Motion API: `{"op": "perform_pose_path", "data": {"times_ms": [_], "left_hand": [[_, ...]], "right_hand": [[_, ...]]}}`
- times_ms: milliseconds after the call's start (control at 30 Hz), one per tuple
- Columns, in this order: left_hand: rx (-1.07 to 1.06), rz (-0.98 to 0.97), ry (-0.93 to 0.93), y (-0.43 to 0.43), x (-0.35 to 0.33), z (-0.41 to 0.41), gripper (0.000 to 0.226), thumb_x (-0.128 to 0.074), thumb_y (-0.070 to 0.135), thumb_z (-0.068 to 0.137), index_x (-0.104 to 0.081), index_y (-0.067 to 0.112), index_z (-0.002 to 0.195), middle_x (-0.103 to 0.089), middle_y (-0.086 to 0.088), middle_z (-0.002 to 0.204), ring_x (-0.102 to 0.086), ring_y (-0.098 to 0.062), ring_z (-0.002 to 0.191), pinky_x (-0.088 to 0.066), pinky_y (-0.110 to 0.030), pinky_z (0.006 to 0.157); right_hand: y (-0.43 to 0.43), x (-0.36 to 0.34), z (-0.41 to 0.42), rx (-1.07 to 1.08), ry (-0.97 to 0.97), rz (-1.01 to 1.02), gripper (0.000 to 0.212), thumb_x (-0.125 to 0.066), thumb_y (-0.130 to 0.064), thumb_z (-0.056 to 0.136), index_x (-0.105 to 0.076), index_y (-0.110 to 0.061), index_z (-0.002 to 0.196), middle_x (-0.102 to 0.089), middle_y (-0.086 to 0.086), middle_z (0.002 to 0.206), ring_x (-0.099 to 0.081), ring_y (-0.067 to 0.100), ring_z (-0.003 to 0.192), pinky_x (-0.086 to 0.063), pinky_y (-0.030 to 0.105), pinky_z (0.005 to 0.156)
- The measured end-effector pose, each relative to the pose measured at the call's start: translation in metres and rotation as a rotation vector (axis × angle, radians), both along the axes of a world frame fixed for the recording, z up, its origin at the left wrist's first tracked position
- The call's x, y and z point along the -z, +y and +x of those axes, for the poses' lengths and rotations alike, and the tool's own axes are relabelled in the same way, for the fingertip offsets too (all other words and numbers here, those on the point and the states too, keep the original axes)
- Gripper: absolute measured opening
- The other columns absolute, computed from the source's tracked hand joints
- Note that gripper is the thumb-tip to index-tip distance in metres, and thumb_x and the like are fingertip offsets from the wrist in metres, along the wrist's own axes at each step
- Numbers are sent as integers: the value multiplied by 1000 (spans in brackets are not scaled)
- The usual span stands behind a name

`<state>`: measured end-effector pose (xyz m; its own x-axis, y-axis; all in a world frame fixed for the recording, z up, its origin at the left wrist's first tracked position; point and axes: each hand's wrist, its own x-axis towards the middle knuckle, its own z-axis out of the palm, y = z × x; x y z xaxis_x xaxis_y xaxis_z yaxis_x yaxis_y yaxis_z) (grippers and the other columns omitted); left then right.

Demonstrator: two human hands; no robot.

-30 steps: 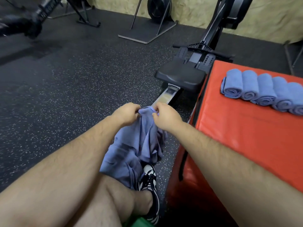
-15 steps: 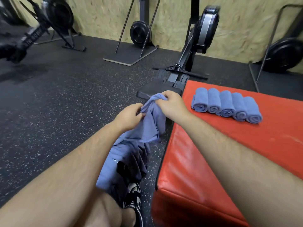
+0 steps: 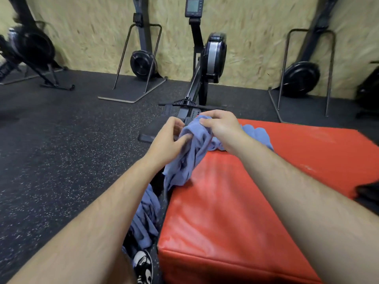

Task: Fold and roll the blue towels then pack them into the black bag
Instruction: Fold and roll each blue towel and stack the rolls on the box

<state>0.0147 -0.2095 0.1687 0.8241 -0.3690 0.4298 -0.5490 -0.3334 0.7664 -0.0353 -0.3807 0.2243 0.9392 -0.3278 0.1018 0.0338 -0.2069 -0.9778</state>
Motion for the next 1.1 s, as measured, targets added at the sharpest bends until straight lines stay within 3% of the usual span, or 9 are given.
{"op": "perform_pose_path", "data": {"times_ms": [167, 300, 400, 500, 567, 700, 800, 967, 1100], "left_hand": [[-45, 299, 58, -36, 13, 4, 23, -68, 35, 90, -56, 16, 84, -64, 3, 77, -57, -17, 72, -44, -36, 68], [-46, 200, 14, -67, 6, -6, 12, -62, 20, 93, -63, 12, 84, -66, 0, 75, -53, -15, 68, -41, -20, 60], [-9, 147, 6, -86, 5, -20, 9, -59, 12, 94, -67, 13, 88, -66, 4, 75, -54, -9, 67, -39, -11, 59], [27, 259, -15, -100, 16, -25, 11, -60, 11, 91, -68, 18, 87, -67, 6, 77, -59, -12, 70, -42, -23, 65], [23, 390, -45, -107, 29, -25, 12, -62, 15, 89, -70, 21, 95, -67, -2, 90, -63, -23, 85, -46, -29, 75], [-237, 633, 41, -114, 55, -30, 55, -67, 47, 87, -51, 9, 124, -50, -18, 124, -55, -41, 115, -48, -49, 92], [-274, 765, 226, -115, 65, -33, 67, -59, 62, 88, -62, -3, 106, -64, -27, 113, -63, -41, 105, -45, -39, 73], [-175, 487, 325, -119, 66, -28, 44, -64, 41, 94, -56, 10, 63, -62, -19, 64, -57, -31, 61, -49, -42, 66], [-212, 140, 391, -120, 60, -21, 23, -61, 36, 94, -52, 20, 79, -68, -15, 77, -64, -28, 65, -57, -44, 68]], "right_hand": [[-56, -24, -37, 160, -135, 129, 18, -68, -6, 87, -70, -18, 100, -71, 2, 97, -66, 14, 89, -54, 33, 85], [-92, -17, -72, 273, 16, -23, 28, -77, -18, 79, -70, -13, 105, -70, 1, 94, -61, 12, 78, -47, 23, 65], [-111, 15, -98, 197, 284, -207, 20, -79, -24, 79, -72, -6, 88, -59, -1, 70, -50, 11, 60, -36, 19, 46], [-123, 61, -116, 124, 408, -257, 30, -75, -16, 82, -58, -15, 58, -42, -6, 50, -34, 9, 49, -29, 25, 45], [-132, 89, -121, 155, 448, -278, 25, -70, -13, 84, -62, -7, 61, -43, -1, 55, -33, 11, 53, -25, 27, 46], [-143, 110, -119, 144, 581, -580, 23, -62, -17, 85, -60, -6, 65, -44, 12, 61, -39, 21, 61, -30, 31, 53], [-145, 105, -113, 120, 679, -673, 32, -73, -25, 76, -52, -9, 59, -44, 7, 54, -40, 22, 52, -31, 31, 48], [-153, 103, -107, 88, 757, -661, 33, -72, -28, 84, -53, -9, 65, -56, 14, 63, -56, 27, 60, -43, 29, 56], [-166, 100, -106, 148, 545, -341, 37, -57, -18, 93, -46, -13, 59, -44, 10, 53, -44, 22, 50, -40, 25, 52]]}}
